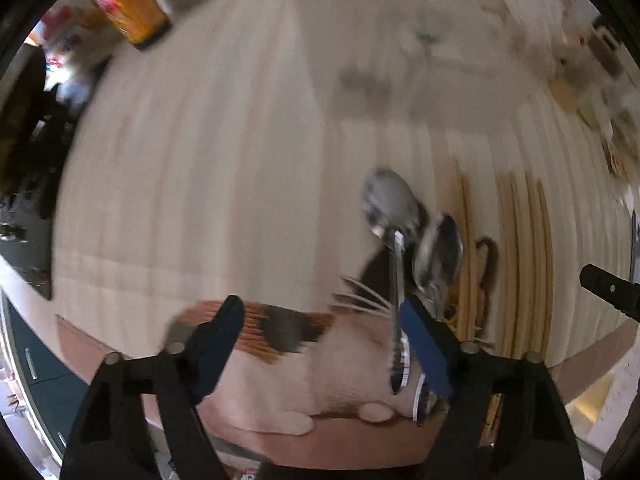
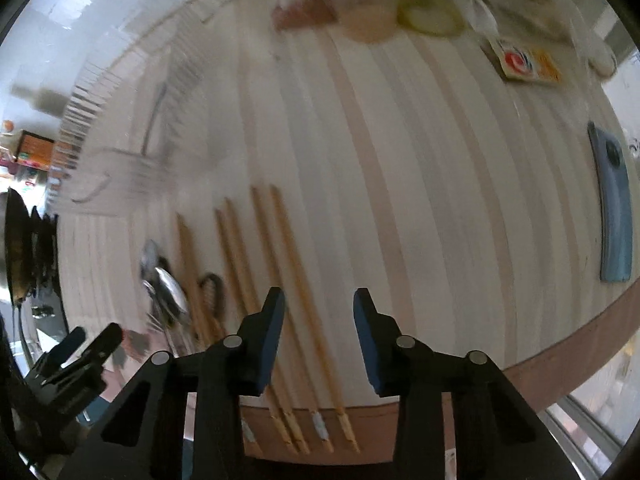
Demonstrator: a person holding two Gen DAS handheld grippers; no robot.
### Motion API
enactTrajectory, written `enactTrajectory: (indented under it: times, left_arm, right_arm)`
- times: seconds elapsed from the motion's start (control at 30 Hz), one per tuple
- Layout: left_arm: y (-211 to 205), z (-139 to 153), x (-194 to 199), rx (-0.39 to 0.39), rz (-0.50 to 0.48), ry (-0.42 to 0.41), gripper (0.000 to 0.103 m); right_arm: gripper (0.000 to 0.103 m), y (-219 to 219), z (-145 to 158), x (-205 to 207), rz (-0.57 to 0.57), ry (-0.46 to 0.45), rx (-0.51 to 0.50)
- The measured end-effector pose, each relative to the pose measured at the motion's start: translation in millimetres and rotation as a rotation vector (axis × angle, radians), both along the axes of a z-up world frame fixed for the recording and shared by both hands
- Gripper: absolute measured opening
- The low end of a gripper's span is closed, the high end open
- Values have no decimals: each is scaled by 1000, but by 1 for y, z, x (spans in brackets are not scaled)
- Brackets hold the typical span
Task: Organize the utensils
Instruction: 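Move both open tools back over the utensil row, then grasp a wooden chopstick with right tool while left tool grasps another chopstick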
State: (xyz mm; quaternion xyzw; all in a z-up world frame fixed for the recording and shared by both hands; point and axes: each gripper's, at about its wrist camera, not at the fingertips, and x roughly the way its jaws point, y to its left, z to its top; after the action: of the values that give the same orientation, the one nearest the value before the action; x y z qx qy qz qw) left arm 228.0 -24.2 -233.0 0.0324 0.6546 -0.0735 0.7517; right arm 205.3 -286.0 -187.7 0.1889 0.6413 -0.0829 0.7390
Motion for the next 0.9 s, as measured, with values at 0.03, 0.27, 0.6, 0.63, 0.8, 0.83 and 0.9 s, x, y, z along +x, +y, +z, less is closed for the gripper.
enactTrajectory:
  times: [0.03, 0.27, 0.6, 0.63, 0.8, 0.83, 0.9]
  left_arm:
    - [-4, -5, 1, -10, -6, 12, 65]
    - [-19, -15, 5, -26, -23, 14, 55]
    - [13, 0, 1, -26, 42, -1, 53]
    - [12, 5, -2, -47, 32, -5, 53]
    - [-31, 27, -15, -154, -70, 8, 53]
    - [-40, 27, -16, -174, -92, 20, 51]
    - [-64, 26, -19, -200, -143, 44, 42]
  right_arm:
    - [37, -1, -3, -3, -1, 6, 1]
    - [37, -1, -20, -16, 10, 32, -7]
    - [8, 28, -41, -18, 125, 53, -102]
    - [7, 27, -41, -20, 120, 55, -121]
    - [6, 7, -38, -35, 65, 67, -171]
    - [6, -2, -38, -38, 45, 71, -173]
    - [6, -19, -37, -45, 10, 78, -166]
